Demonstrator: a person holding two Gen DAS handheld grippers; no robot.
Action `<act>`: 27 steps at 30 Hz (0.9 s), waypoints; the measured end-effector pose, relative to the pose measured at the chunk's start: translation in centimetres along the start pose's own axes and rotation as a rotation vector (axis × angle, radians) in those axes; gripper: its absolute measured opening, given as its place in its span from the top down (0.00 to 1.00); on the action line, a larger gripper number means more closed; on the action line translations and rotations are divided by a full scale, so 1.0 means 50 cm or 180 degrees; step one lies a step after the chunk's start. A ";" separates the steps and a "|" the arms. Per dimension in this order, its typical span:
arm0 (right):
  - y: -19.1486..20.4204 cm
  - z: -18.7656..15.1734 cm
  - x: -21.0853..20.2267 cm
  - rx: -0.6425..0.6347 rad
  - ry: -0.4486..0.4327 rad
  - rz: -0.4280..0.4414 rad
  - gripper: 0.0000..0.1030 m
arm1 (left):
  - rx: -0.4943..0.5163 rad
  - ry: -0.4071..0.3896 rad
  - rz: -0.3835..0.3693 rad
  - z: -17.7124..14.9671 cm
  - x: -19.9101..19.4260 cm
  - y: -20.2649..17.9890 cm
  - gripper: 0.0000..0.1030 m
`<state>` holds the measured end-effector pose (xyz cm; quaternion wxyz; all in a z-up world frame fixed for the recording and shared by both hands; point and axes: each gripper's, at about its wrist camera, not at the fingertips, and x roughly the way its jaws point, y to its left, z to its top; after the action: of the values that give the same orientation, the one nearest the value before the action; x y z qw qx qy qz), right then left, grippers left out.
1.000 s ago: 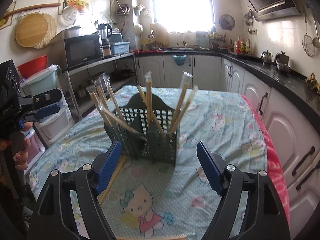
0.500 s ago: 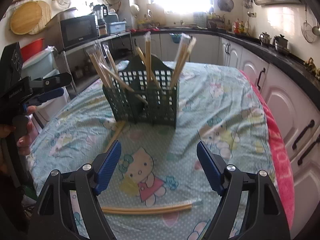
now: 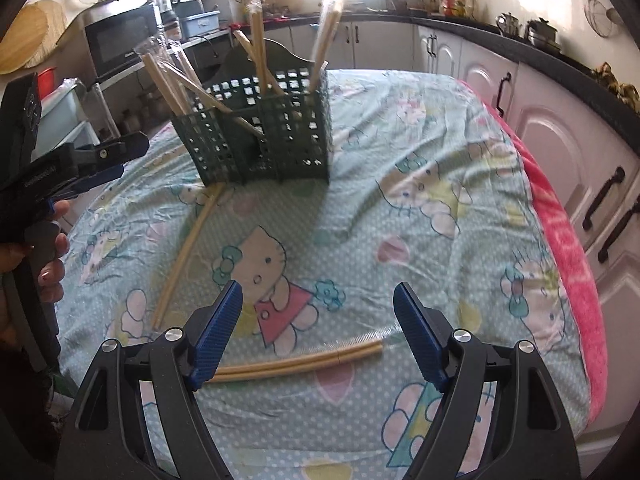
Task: Organize utensils
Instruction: 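Move the left tool to a loose chopstick while the right tool reaches another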
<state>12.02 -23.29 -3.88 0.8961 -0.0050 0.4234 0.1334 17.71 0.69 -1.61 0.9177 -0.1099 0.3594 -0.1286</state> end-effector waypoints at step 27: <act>-0.069 -0.007 0.114 0.0732 0.0541 0.0099 0.72 | -0.0351 0.0754 0.0027 -0.021 0.188 0.049 0.55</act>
<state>16.06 -25.32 -8.79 0.8495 0.0930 0.5102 0.0970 24.02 -0.10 -9.02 0.8619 -0.1428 0.4723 -0.1168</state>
